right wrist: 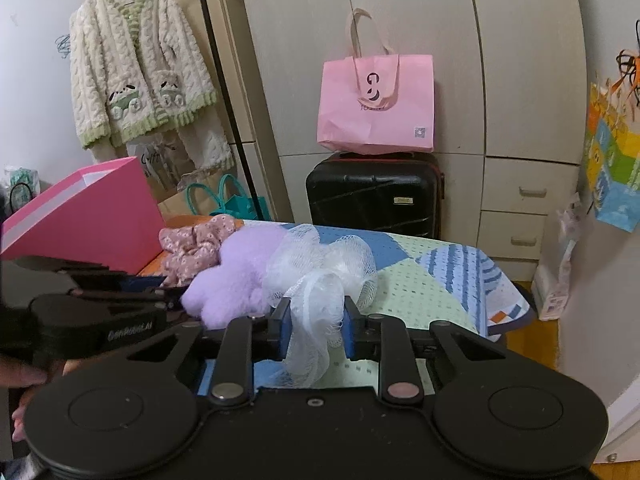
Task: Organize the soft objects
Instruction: 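Close the left tool on the scrunchie while the right tool grasps the bath puff, then lift the scrunchie and bath puff and carry both over the pink box, then open both tools to drop the scrunchie and bath puff into the box, then reach both tools toward the lavender plush bear on the bed, then close the right tool on the lavender bear's body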
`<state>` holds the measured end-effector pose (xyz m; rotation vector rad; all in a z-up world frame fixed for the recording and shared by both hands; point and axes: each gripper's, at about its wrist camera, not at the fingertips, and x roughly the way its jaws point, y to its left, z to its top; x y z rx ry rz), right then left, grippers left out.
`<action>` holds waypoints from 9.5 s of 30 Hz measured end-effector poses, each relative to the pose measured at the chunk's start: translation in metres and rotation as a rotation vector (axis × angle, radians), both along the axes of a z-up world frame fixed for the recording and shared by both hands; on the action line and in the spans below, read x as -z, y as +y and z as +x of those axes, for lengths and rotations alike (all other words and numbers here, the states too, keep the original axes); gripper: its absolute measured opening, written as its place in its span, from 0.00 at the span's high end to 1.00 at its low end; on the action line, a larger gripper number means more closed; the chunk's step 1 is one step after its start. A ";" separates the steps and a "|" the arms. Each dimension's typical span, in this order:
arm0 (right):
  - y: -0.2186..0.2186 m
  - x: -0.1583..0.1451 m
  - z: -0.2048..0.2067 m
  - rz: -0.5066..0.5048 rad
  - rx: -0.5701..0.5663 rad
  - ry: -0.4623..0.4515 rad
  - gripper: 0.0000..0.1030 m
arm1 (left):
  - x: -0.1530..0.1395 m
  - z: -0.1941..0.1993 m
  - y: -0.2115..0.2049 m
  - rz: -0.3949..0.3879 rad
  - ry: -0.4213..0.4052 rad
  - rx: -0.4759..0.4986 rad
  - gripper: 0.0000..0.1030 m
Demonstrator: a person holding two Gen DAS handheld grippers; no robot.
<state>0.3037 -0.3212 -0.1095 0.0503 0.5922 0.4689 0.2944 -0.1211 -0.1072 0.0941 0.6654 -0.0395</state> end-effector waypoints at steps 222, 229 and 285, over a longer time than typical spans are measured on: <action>0.159 -0.136 -0.209 -0.210 -0.317 -0.143 0.14 | -0.154 -0.207 0.166 -0.053 0.081 0.446 0.20; 0.129 -0.124 -0.209 -0.181 -0.254 -0.131 0.11 | -0.148 -0.186 0.132 -0.137 0.154 0.488 0.18; 0.082 0.006 0.013 -0.099 -0.144 0.062 0.38 | -0.011 0.015 0.029 -0.507 0.106 0.082 0.31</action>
